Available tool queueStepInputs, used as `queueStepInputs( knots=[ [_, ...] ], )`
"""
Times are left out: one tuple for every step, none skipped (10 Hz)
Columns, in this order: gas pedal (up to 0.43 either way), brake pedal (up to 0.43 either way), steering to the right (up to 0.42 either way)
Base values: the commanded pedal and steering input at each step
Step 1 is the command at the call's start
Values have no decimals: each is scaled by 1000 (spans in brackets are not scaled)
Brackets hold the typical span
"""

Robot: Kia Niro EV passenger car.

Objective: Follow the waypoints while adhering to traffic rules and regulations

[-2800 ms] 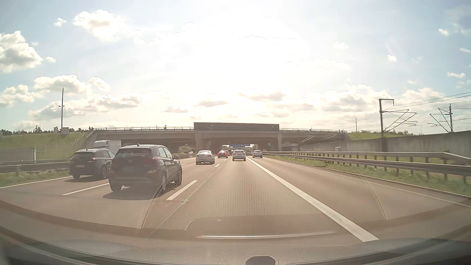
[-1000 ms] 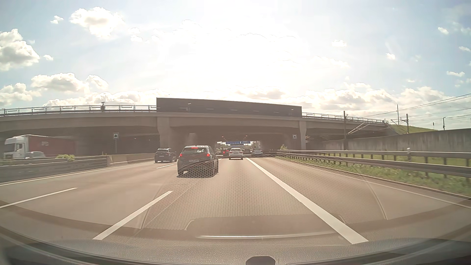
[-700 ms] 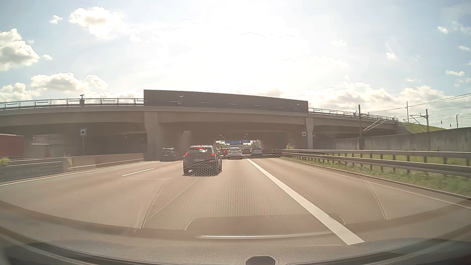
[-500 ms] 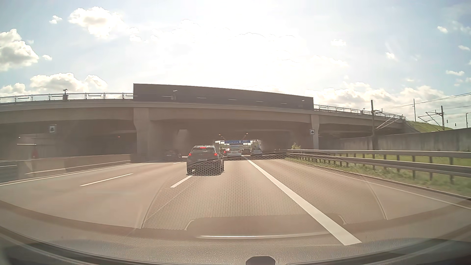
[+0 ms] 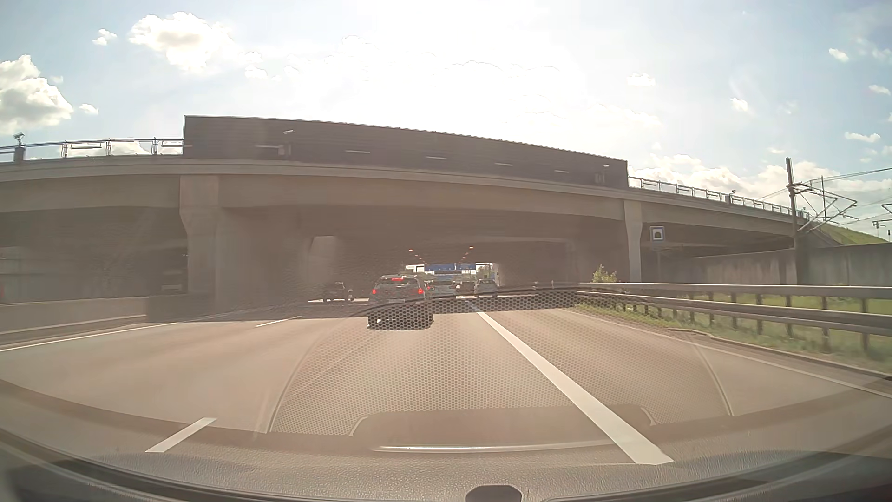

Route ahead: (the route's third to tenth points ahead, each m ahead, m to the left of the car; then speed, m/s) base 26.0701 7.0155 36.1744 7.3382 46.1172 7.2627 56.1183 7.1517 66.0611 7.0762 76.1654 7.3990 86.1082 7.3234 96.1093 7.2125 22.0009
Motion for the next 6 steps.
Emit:
queueStepInputs(
  knots=[
    [0, 0, -7],
    [0, 0, -8],
    [0, 0, -9],
    [0, 0, -9],
    [0, 0, -9],
    [0, 0, -8]
  ],
)
